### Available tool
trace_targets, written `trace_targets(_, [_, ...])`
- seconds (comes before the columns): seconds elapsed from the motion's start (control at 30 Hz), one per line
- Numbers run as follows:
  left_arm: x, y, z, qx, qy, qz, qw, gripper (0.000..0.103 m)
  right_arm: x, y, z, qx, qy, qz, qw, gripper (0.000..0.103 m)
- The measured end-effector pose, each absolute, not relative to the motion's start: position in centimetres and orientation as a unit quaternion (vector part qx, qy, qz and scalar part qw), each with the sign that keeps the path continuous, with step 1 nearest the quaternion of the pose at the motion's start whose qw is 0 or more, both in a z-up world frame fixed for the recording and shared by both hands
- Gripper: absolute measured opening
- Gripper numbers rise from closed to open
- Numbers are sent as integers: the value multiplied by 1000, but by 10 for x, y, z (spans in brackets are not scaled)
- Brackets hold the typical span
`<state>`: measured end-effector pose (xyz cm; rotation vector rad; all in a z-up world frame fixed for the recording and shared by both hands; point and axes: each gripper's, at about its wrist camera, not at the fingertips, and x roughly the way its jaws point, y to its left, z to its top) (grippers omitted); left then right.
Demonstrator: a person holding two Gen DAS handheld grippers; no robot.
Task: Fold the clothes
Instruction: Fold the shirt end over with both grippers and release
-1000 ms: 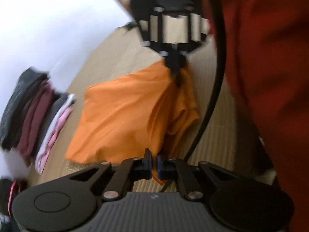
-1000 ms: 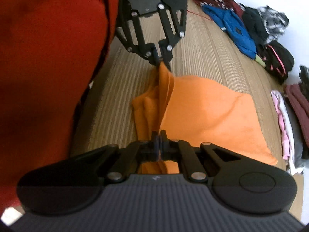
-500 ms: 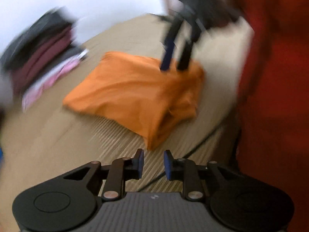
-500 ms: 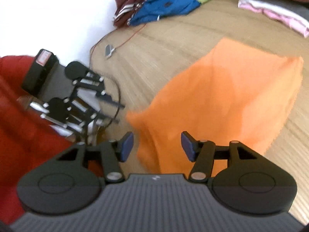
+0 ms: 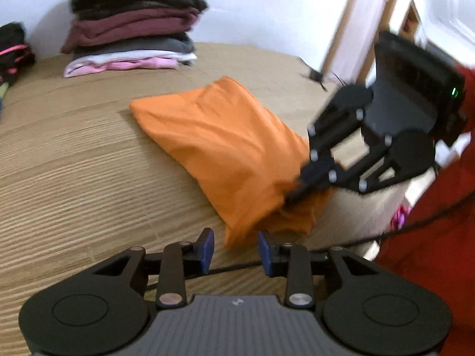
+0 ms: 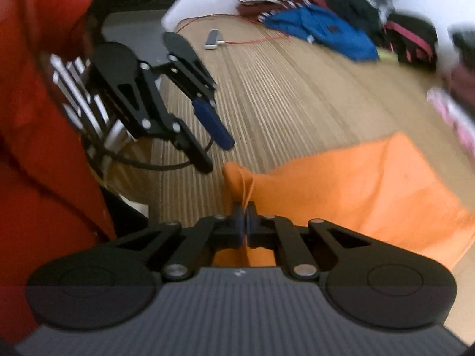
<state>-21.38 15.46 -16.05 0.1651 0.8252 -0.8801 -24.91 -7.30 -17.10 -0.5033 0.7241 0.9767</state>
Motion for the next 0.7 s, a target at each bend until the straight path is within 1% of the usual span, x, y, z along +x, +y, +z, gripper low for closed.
trace_targets(0.07, [-221, 145, -162, 125, 365, -422, 820, 41, -259, -70, -170, -285, 311, 463, 779, 5])
trace_targets(0.23, [-224, 120, -160, 249, 303, -471, 790, 44, -285, -61, -168, -409, 244, 478, 738, 5])
trace_targets(0.27, [-224, 116, -161, 267, 301, -484, 777, 41, -289, -59, -167, -432, 231, 480, 728, 5])
trace_targets(0.3, [-225, 112, -163, 285, 298, -496, 764, 31, -289, -58, -168, -440, 228, 485, 720, 5])
trace_targets(0.33, [-225, 108, -165, 305, 296, -502, 753, 5, -290, -57, -169, -449, 226, 491, 711, 5])
trace_targets(0.4, [-229, 101, -169, 352, 287, -492, 742, 5, -291, -57, -169, -467, 225, 504, 691, 5])
trace_targets(0.53, [-244, 98, -172, 379, 262, -444, 768, 5, -293, -59, -170, -448, 243, 505, 697, 8])
trace_targets(0.63, [-261, 98, -175, 402, 219, -370, 808, 4, -291, -62, -169, -401, 273, 504, 715, 13])
trace_targets(0.7, [-271, 96, -178, 409, 187, -311, 838, 4, -287, -67, -166, -352, 300, 504, 729, 23])
